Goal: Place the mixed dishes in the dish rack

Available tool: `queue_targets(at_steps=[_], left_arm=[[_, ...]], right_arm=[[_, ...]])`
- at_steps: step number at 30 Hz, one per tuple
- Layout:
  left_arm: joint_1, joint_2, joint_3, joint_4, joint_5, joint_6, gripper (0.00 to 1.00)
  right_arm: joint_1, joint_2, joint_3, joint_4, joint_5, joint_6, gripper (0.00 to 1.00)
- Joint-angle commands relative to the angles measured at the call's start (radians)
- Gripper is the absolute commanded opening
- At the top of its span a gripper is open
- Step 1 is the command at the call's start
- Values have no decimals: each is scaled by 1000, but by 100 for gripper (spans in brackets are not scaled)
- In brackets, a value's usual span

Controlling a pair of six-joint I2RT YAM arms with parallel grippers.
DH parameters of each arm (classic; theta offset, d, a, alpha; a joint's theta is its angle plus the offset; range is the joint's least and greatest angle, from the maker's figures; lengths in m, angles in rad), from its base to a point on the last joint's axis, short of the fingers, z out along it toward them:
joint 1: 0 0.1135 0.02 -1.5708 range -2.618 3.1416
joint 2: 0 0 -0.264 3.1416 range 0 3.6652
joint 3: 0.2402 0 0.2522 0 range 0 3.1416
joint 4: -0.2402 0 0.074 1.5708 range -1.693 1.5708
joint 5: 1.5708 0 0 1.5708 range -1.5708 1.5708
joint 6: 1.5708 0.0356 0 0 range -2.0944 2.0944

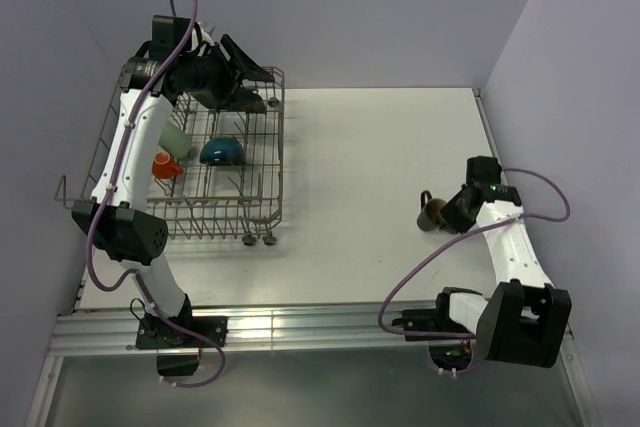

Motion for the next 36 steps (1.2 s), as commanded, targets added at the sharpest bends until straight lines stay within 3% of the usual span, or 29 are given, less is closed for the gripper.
queue_targets(at_steps=[1,4,6,7,10,15,19,20,29,36], left_arm=[[-9,-7,26,34,121,-46,65],[-12,-30,-46,141,209,-142,66],[-20,-44,-86,242,282,-239,66],[-26,-47,-111,278,300,-267,67],[-52,-41,-117,377,361,-354,67],[-99,-32,-157,517,424,-458,70],[-125,-38,-213,681,463,-541,73],[-130,-33,-218,724,469,-564,75],[-147,-33,-241,810,469,-630,77],[-150,-44,-263,821,470,-641,77]], right_arm=[[10,-66,215,39,-84,-34,0],[15,-34,344,96,-310,-50,0],[25,-11,385,226,-476,-16,0],[31,15,419,271,-613,55,0],[67,55,471,498,-787,207,0],[116,129,542,775,-875,379,0],[169,204,482,1259,-943,763,0],[195,219,482,1306,-944,804,0],[370,351,574,1449,-920,916,0],[409,405,582,1581,-905,1025,0]])
